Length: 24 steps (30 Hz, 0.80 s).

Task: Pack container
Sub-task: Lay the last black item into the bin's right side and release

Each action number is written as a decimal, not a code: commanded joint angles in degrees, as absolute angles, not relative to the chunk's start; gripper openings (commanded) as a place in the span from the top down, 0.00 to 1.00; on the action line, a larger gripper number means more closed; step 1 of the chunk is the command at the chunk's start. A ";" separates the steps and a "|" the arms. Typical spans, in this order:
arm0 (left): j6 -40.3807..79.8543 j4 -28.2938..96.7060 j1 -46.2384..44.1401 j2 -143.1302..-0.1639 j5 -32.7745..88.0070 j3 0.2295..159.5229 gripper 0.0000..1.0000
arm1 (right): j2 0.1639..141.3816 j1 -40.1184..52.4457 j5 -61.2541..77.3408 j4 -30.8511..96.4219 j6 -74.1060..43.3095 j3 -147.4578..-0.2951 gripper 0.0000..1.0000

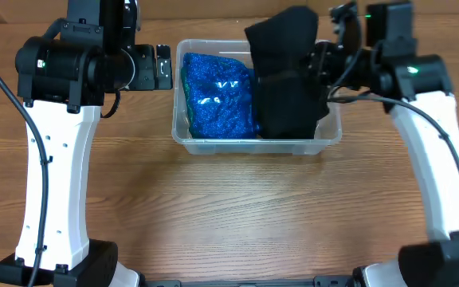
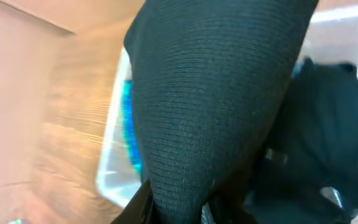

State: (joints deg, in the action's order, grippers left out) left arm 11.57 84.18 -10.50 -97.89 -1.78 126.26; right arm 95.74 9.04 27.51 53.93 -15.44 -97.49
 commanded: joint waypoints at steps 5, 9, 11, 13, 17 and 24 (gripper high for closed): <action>10.70 84.01 -10.90 -97.21 -2.07 126.48 0.00 | 107.28 9.04 5.28 56.64 -14.96 -98.83 0.45; 10.70 83.99 -10.90 -97.21 -2.07 126.45 0.00 | 100.57 9.06 3.25 56.66 -15.92 -101.75 0.44; 10.70 83.99 -10.90 -97.21 -2.07 126.45 0.00 | 98.24 9.15 3.79 56.66 -17.02 -101.75 0.51; 10.70 83.99 -10.90 -97.21 -2.07 126.48 0.00 | 98.54 10.02 3.88 56.77 -17.19 -101.34 0.62; 10.70 83.99 -10.90 -97.21 -2.07 126.45 0.00 | 103.22 13.47 1.83 55.13 -17.56 -98.67 0.68; 10.70 83.99 -10.90 -97.21 -2.07 126.45 0.00 | 120.14 15.38 3.03 55.64 -21.04 -97.82 0.71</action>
State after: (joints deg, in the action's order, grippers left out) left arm 11.57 84.18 -10.50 -97.89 -1.78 126.26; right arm 116.46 15.38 -0.01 54.57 -19.70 -98.83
